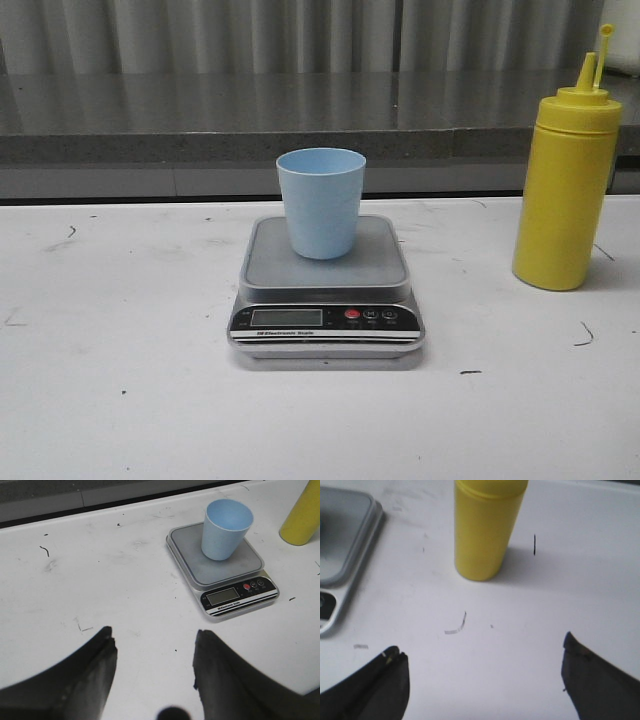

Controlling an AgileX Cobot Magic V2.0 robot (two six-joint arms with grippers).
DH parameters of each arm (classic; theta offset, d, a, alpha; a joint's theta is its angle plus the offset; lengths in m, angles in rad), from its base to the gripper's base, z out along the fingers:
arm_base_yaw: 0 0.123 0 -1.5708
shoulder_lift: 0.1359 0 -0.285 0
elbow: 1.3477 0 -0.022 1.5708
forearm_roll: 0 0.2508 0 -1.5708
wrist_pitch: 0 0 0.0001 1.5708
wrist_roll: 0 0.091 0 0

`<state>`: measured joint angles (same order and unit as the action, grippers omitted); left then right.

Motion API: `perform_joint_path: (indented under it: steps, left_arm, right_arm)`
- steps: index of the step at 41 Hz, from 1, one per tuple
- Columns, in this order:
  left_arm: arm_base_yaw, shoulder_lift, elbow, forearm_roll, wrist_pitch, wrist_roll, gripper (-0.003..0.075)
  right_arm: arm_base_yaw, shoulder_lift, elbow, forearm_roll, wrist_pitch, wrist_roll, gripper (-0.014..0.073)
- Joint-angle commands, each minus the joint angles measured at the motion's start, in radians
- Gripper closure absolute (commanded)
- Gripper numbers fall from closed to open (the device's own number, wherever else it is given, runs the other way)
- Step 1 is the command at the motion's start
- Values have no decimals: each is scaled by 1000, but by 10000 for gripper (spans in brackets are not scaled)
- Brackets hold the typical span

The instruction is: Pour seasoning into cup on scale with both arms

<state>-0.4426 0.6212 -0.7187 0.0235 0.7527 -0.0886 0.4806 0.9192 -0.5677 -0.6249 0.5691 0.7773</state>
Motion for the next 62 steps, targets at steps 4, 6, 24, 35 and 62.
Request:
perform_joint_path:
  steps: [4,6,24,35,62]
  left_arm:
    - [3,1,-28,-4,-67,-8,365]
    - [3,1,-28,-4,-67,-8,365]
    - [3,1,-28,-4,-67,-8,365]
    - [3,1,-28,-4,-67,-8,365]
    - [3,1,-28,-4,-67,-8,692]
  right_arm:
    - [47,-16,-150,303,284,-403,-41]
    - [38,-35,-169,368,306,-490,-41]
    - [20,-469,-41,460,234,-511,-41]
    - [20,-635,-4,375,242,-511,-30]
    - [20,-640,-4,375,260,-511,662]
